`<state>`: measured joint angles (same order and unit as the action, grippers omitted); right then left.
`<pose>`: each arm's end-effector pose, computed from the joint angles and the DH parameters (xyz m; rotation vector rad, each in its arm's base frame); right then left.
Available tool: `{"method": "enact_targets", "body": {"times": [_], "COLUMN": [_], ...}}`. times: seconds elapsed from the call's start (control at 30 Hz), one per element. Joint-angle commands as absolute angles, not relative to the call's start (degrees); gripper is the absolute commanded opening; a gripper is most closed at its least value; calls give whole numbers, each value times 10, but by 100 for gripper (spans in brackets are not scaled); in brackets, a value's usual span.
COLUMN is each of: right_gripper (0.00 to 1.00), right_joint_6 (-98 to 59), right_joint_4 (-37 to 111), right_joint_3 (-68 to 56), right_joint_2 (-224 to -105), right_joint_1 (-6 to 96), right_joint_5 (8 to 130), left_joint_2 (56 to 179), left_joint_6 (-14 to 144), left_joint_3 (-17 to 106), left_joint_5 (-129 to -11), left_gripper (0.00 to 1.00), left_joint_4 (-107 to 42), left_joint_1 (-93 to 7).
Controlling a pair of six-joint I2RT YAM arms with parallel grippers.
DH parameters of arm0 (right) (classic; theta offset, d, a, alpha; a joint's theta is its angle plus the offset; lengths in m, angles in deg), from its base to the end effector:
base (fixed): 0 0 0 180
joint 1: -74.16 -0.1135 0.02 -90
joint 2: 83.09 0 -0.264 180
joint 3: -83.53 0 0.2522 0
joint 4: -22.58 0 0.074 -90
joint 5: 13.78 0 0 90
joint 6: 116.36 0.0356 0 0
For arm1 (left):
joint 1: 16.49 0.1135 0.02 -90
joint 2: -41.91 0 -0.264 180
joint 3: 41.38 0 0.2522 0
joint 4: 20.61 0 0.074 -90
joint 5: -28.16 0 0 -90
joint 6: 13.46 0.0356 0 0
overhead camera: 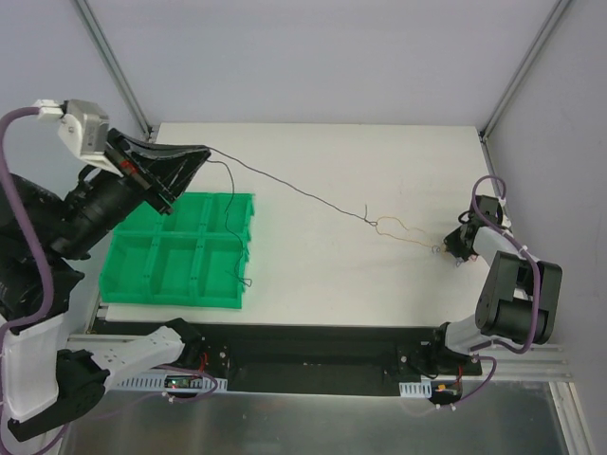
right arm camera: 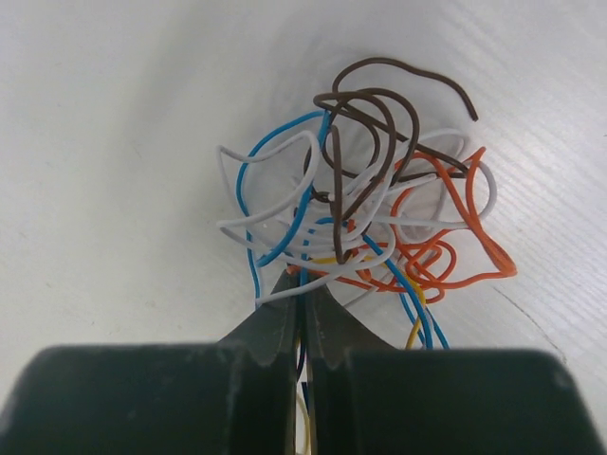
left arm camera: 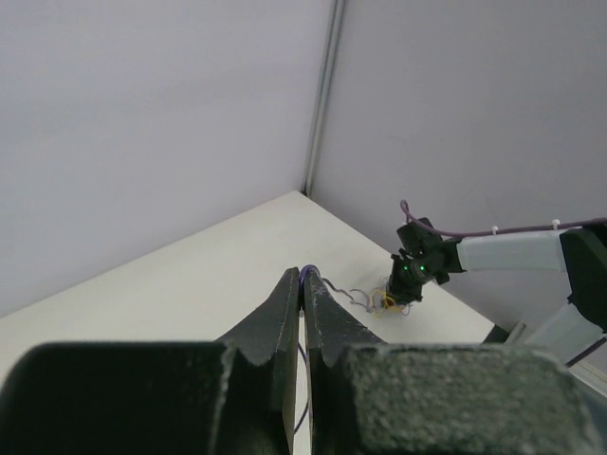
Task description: Untangle the cables
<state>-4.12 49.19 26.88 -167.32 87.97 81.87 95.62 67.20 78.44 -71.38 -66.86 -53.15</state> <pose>0.2721 -0.0705 0.1707 0.8150 2.3751 -0.0639 0.0514 -0.0456 0.5940 0.4430 1.1888 -0.7980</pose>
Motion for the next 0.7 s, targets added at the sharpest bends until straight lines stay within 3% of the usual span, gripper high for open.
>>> {"method": "enact_targets", "body": {"times": [0.0, 0.47, 0.67], "right_gripper": [0, 1, 1], "right_joint_6": [-53, -57, -55], "right_joint_4": [510, 530, 545], "right_joint_3": [243, 220, 211], "right_joint_2": [-1693, -1705, -1724], "right_joint_1": [893, 894, 922], "right_joint_5": [858, 889, 903], "left_joint_2": [935, 1031, 1040], "left_joint_6": [723, 677, 725], "left_joint_3": [866, 943, 1028], "left_joint_5": [-625, -727, -642], "left_gripper": [0, 0, 0], "left_joint_4": [-671, -672, -661], "left_joint_1": [-528, -528, -528]}}
